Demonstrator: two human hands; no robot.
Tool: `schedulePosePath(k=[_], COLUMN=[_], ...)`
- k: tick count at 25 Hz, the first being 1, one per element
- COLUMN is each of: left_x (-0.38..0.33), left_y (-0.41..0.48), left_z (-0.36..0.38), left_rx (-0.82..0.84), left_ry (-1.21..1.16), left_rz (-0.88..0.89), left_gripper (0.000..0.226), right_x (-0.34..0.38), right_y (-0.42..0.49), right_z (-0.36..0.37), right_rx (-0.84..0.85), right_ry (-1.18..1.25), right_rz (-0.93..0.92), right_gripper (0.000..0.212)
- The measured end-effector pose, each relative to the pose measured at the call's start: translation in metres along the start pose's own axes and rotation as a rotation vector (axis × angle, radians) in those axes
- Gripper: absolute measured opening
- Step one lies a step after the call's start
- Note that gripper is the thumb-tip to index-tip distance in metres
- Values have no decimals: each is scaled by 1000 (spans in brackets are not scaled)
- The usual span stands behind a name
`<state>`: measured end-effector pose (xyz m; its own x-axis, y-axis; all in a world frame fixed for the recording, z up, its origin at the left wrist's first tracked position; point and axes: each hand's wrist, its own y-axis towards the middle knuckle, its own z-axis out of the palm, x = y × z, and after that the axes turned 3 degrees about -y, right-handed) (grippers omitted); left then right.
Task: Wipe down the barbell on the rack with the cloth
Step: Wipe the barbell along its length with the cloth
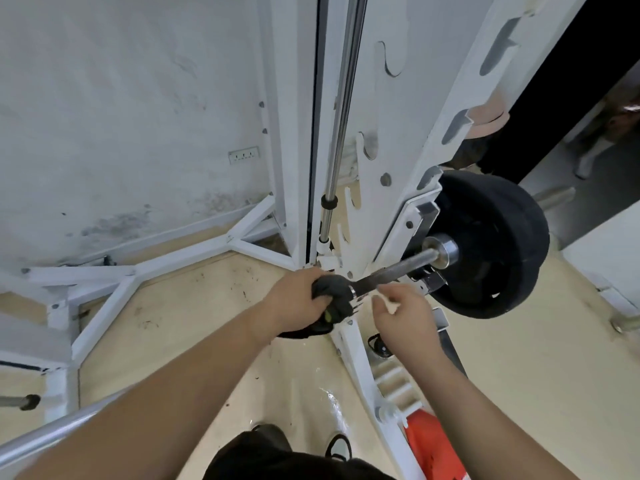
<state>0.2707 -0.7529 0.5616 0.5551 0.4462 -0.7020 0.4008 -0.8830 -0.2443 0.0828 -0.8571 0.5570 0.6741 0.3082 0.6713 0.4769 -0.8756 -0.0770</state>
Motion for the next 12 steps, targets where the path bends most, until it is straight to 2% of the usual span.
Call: schedulePosePath(k=[2,3,5,8,12], left_x=[7,5,-22,-69,-68], left_y=[-11,-10,3,48,48], left_z=[-5,-2,14,62,85], left_rx=[11,2,-58,-79,-113], left_ry=[159,252,336,336,558], left_rz=[-15,-27,-12,106,278], left_gripper=[16,14,14,25,37], right_x=[-22,-33,-46,-55,-60], right_y=[14,21,29,34,39], right_z=[-20,-29,-38,-40,-53], right_rx=[-131,-144,-82,-3,75], right_ry=[-194,-268,-351,-493,-615], right_rz=[-66,-65,-26,-99,-145], right_gripper=[34,39,42,36,54])
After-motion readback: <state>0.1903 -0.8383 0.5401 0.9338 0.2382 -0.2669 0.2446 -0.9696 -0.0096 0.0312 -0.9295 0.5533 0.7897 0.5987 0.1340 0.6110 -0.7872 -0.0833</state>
